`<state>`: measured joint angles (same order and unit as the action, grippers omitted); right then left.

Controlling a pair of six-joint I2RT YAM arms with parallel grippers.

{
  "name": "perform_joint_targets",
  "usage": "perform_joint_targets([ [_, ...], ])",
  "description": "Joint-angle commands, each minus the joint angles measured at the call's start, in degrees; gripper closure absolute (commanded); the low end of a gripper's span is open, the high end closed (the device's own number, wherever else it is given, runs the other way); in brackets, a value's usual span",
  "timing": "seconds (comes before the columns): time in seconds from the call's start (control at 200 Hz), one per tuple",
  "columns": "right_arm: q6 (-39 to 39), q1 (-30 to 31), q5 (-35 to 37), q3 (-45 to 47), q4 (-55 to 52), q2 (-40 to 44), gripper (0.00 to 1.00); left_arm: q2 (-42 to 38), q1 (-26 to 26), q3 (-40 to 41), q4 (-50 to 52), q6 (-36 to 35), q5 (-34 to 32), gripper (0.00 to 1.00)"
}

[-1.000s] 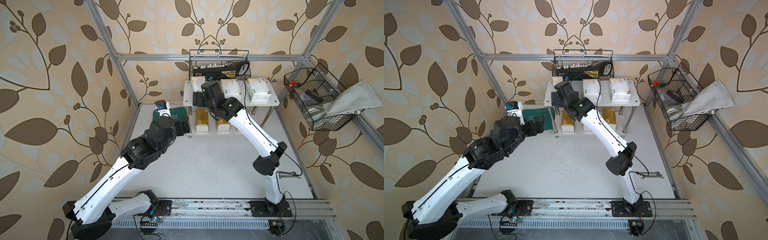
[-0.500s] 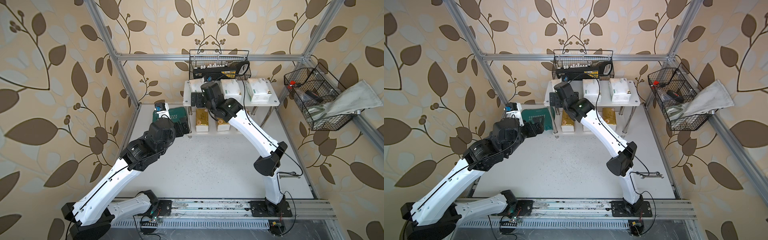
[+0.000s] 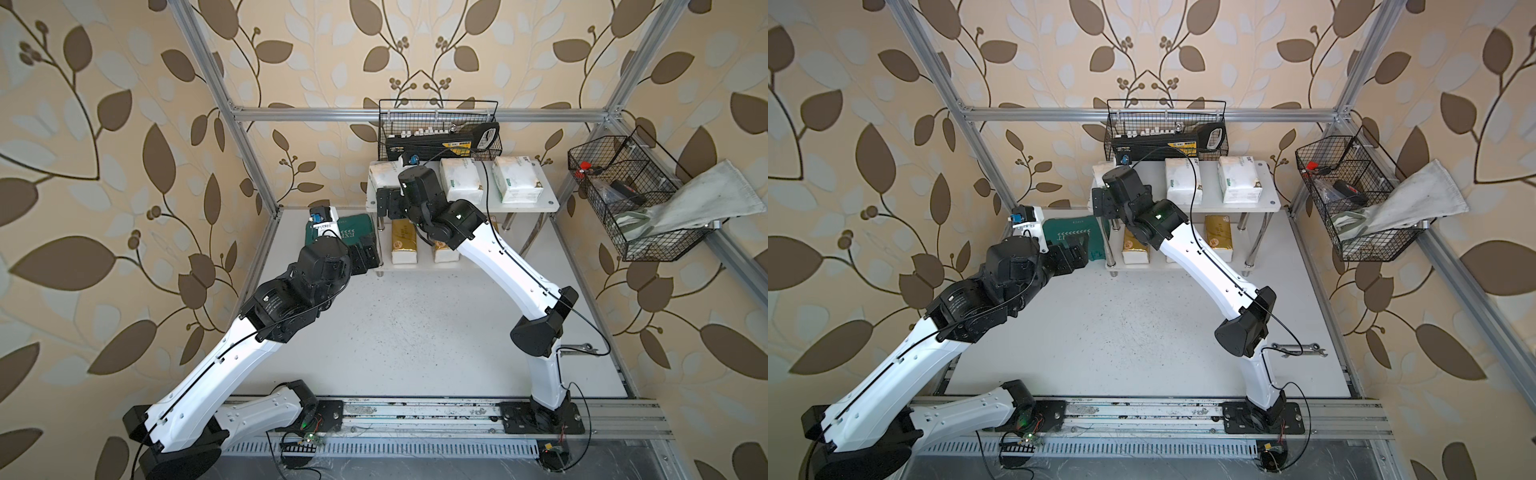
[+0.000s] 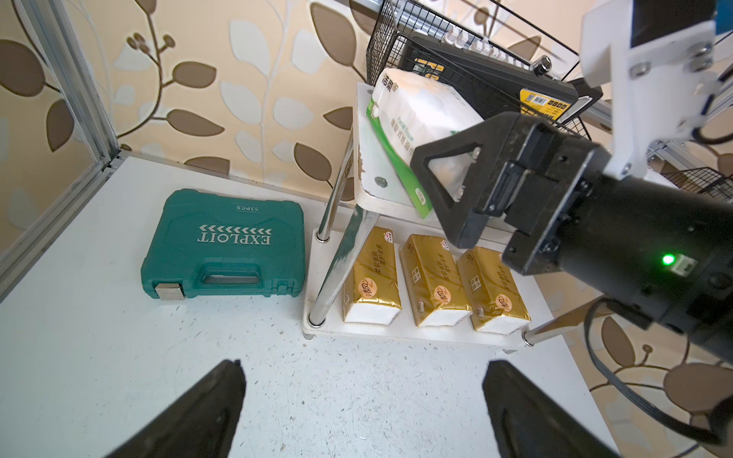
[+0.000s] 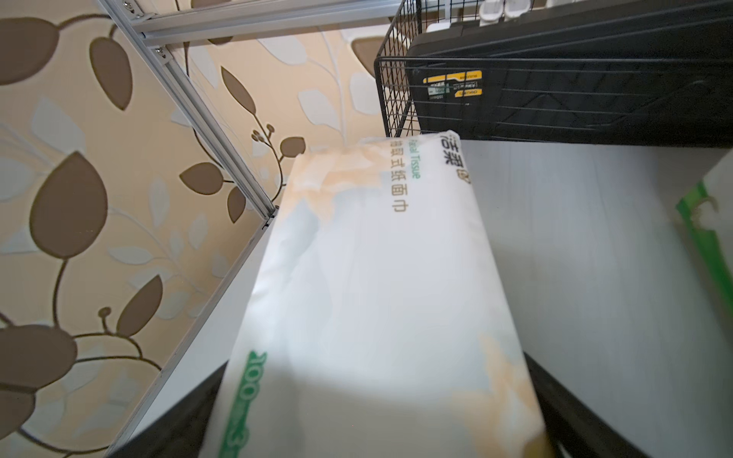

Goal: Place the tissue boxes on the shelf by color
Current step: Place a box of tissues on the shelf.

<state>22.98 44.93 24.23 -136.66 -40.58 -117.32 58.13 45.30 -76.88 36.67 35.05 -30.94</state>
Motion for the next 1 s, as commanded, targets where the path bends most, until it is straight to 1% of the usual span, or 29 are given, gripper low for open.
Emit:
perform_joint_targets([
  [0.0,-1.09,-0.33,1.41,2.12,2.24,3.92,0.01,-0.92,-0.76,0.34,-2.21,0.1,0.07,0.01],
  [0.08,-1.35,-0.52,1.13,2.87,3.34,5.21,0.01,-0.66,-0.74,0.26,-2.38,-0.22,-0.89,0.01],
  [0.245,-1.89,-0.71,0.09,1.52,3.43,6.59,0.01,1.07,-1.08,-1.71,-2.21,-2.06,-4.24,0.01],
  [0.35,-2.0,-0.66,-0.34,1.7,3.44,8.14,0.01,3.34,-3.23,-4.69,-2.31,-4.06,-4.47,0.01],
  [0.47,-1.9,-0.83,-0.92,3.37,3.51,10.94,0.01,7.78,-8.28,-11.08,-1.07,-5.73,-0.98,0.01],
  [0.565,-1.5,-0.97,-1.81,6.64,3.83,14.46,0.01,12.33,-12.58,-16.77,0.44,-6.9,3.0,0.01],
  [0.64,-1.06,-1.01,-2.47,10.01,3.73,18.01,0.01,16.09,-14.92,-20.95,1.51,-8.48,4.68,0.01],
  [0.73,-0.51,-1.03,-2.96,15.19,3.99,23.26,0.01,19.51,-17.15,-24.41,2.09,-9.92,6.14,0.01],
  [0.865,0.18,-1.17,-2.86,24.05,5.08,31.31,0.01,23.46,-20.33,-27.86,2.31,-10.44,9.99,0.01],
  [0.92,0.43,-1.33,-2.43,26.87,4.97,33.92,0.01,24.05,-21.0,-28.91,2.53,-10.3,11.13,0.01],
  [0.94,0.56,-1.33,-2.22,27.72,4.79,34.76,0.01,25.93,-21.16,-29.25,2.53,-10.18,11.52,0.01],
  [0.995,0.74,-1.41,-1.89,29.91,4.53,37.18,0.01,27.12,-21.6,-29.77,2.49,-9.84,12.63,0.01],
])
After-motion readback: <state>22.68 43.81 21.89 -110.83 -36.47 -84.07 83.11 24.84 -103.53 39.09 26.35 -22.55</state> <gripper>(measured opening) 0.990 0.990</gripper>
